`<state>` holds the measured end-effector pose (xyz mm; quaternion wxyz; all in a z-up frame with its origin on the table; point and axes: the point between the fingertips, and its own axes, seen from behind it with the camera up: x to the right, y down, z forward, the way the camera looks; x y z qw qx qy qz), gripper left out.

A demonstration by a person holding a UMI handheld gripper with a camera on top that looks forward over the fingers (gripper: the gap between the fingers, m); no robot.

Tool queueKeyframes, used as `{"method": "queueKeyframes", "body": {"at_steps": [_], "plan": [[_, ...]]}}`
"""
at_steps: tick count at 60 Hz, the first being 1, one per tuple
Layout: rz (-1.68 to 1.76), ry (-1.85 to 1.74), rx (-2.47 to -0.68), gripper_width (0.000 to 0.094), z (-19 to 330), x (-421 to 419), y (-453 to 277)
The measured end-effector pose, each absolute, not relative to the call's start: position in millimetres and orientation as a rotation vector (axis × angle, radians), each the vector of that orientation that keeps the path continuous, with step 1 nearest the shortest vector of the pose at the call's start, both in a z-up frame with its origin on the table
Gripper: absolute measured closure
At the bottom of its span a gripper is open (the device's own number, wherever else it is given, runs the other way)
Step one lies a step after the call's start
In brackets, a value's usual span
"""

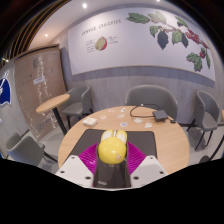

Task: Arrange mouse

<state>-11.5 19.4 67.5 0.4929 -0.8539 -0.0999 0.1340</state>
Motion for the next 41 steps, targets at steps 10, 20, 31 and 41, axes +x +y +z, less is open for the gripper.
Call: {"method": "queueKeyframes", "body": {"at_steps": [10,20,31,41], "plan": [[0.305,-0.249,-2.225,0.0568,5,-26,9],[0.287,-0.290,-2.263,0.0417,-9,-19,2],[0.337,-0.355,-2.178,0.0078,25,1,-19],[0.345,-0.347,-2.163,0.0072,33,47,-55]]}}
